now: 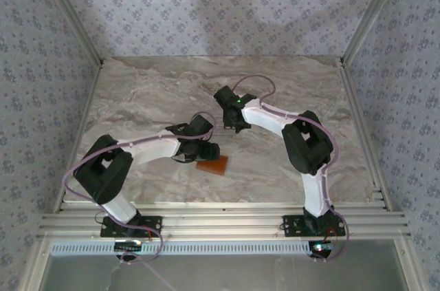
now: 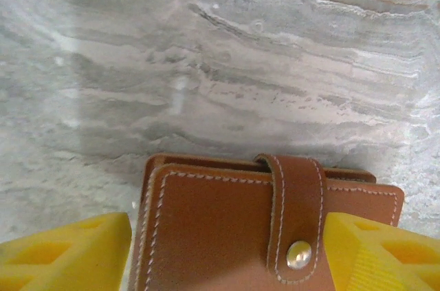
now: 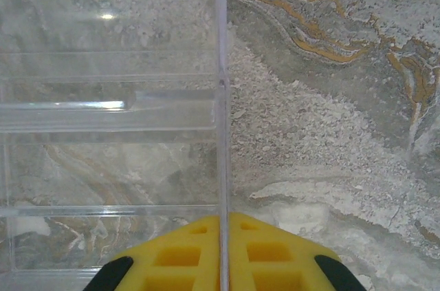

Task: Take the credit cards out of the card holder

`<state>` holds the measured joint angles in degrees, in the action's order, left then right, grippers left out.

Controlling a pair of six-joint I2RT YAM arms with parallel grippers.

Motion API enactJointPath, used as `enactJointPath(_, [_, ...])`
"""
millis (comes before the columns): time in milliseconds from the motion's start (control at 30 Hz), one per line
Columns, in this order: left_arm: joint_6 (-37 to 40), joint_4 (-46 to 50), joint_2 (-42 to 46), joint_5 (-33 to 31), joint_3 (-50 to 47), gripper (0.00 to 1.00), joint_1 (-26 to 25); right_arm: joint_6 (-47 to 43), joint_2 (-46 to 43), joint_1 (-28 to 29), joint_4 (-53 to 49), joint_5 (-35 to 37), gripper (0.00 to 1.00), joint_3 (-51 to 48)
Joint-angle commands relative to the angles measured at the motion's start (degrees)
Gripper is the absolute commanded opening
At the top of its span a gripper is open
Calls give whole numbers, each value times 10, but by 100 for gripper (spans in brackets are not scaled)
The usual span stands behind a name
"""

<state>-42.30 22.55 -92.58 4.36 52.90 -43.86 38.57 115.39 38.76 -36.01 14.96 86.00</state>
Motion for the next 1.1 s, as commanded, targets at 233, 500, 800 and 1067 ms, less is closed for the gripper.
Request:
enactJointPath(233, [-6,38,79,-19,-20,74,29,15,-26,-2,-19,5,30,4])
enactJointPath(500, [-25,47,127,3,-65,74,64,-63,-92,-4,-44,-30,38,-4])
enactJointPath(800, [-56,35,172,72,-131,69,140,-316,-151,0,-47,-254,43,-44])
enactJointPath(1067, [-1,88,194,158,-130,52,111,-388,-143,2,-69,-315,44,-69])
